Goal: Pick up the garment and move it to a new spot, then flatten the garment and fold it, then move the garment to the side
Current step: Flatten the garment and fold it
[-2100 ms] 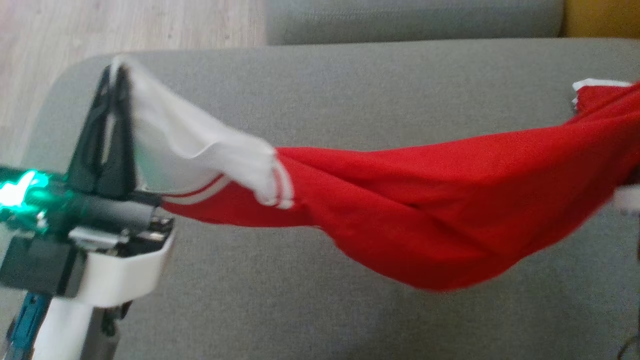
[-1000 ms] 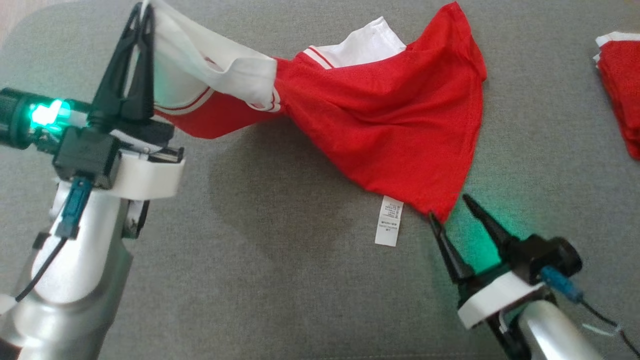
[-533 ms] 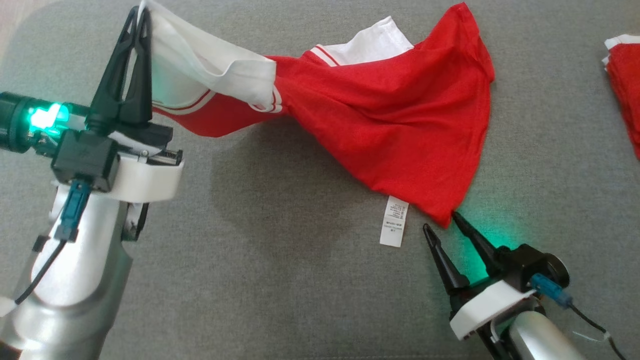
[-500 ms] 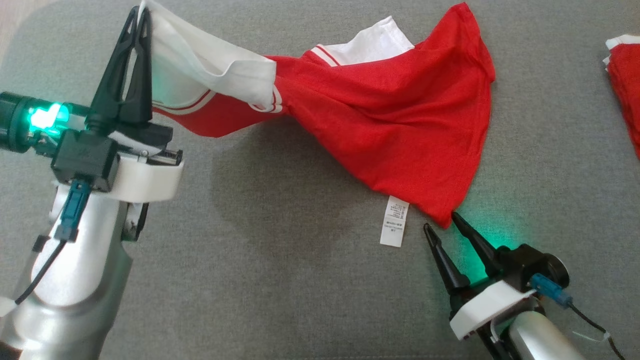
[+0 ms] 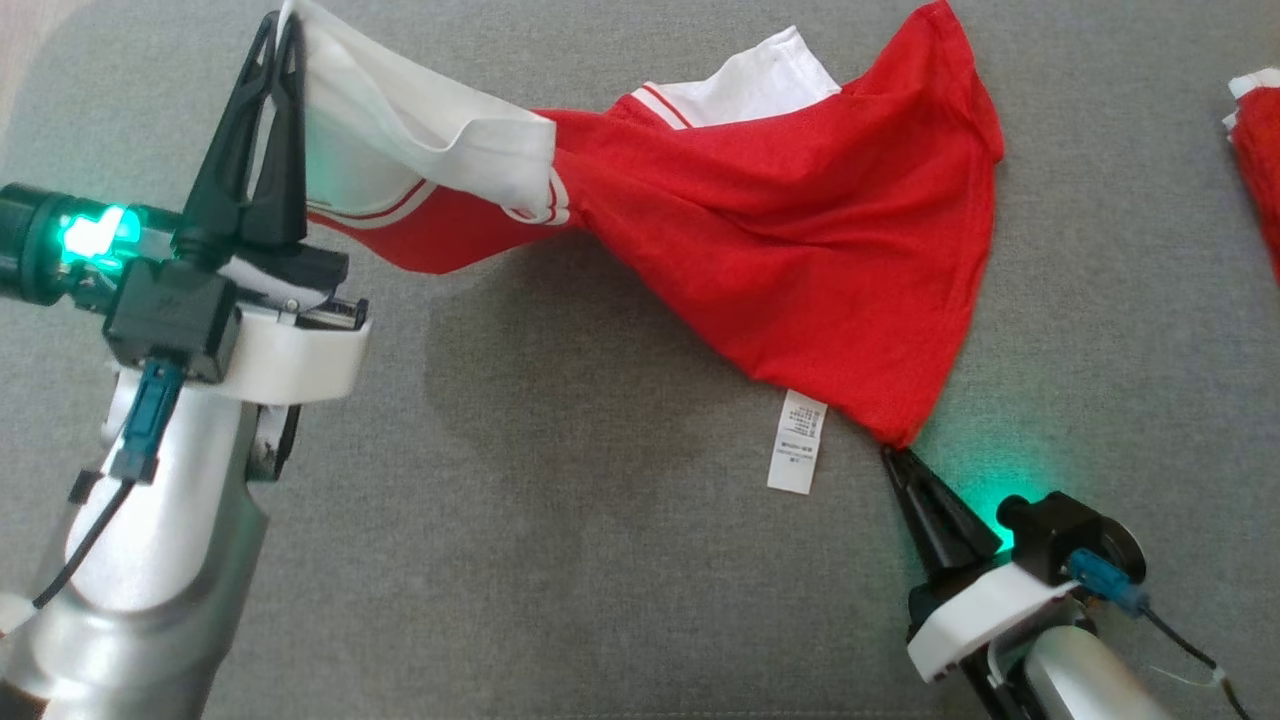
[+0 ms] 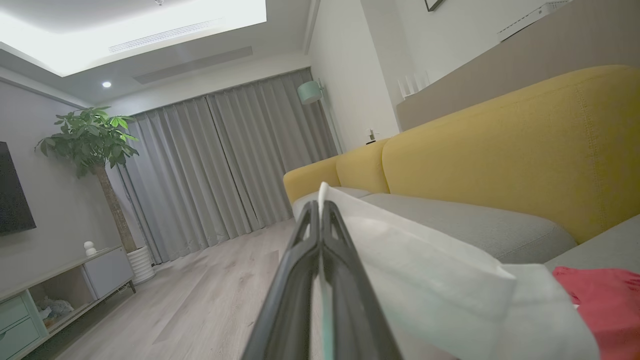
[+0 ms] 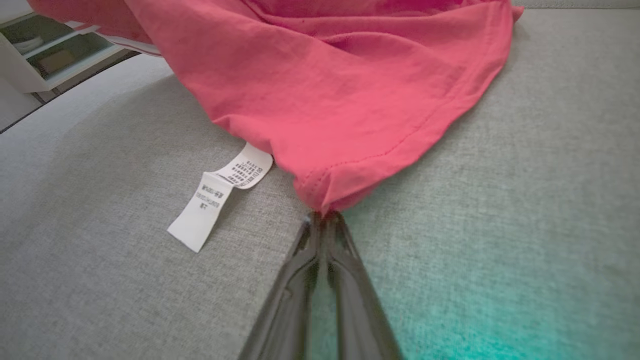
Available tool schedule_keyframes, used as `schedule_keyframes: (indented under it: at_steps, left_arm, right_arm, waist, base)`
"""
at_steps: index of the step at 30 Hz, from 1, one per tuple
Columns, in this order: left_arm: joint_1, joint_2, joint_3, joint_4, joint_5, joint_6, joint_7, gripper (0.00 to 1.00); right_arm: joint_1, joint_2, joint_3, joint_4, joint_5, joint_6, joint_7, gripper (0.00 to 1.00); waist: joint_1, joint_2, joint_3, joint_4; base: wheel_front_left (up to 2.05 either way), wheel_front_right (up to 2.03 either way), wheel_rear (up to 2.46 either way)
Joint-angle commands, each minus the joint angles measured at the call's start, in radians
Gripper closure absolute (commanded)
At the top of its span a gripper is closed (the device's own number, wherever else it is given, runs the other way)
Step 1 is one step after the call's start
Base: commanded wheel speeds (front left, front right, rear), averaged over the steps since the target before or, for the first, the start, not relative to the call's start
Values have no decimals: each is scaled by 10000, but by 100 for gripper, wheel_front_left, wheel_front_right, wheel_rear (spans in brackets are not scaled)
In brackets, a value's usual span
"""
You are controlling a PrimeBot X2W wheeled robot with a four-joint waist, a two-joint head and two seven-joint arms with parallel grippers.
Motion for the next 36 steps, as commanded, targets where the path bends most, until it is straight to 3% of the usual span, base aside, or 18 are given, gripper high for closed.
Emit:
schedule_keyframes:
  at_steps: [1, 5, 11, 22, 29, 36]
  left_arm:
    - [-209, 258, 521, -372, 109, -10, -47, 100]
    - [-133, 259, 556, -322, 134, -26, -47, 100]
    - [19, 326, 670, -465, 151, -117, -47, 100]
    - [-298, 630, 1005, -1660, 135, -679, -47, 100]
    - [-1780, 947, 1016, -1820, -58, -1491, -46, 100]
    - [-4494, 983, 250, -646, -780, -2149, 767, 100]
  right_arm:
    - [-100, 18, 136, -102, -123, -7, -53, 100]
    - [-195, 32, -95, -465, -288, -7, -53, 100]
    - [-94, -2, -825, -2274, -441, -7, -53, 100]
    - [-971, -305, -3393, -5565, -15, -7, -53, 100]
    - [-2552, -1326, -4199, -5562, 296, -7, -47, 100]
    - [-4913, -2276, -3891, -3938, 618, -7, 669, 100]
  waist:
    - [0, 0, -7, -2]
    - [0, 0, -181, -64]
    - [0, 0, -749, -314]
    - [0, 0, -2089, -782]
    - [0, 0, -2286, -805]
    - [0, 0, -1344, -612]
  base:
    - [0, 0, 0]
    - [0, 0, 0]
    - [0, 0, 0]
    - [0, 0, 0]
    - [0, 0, 0]
    - [0, 0, 0]
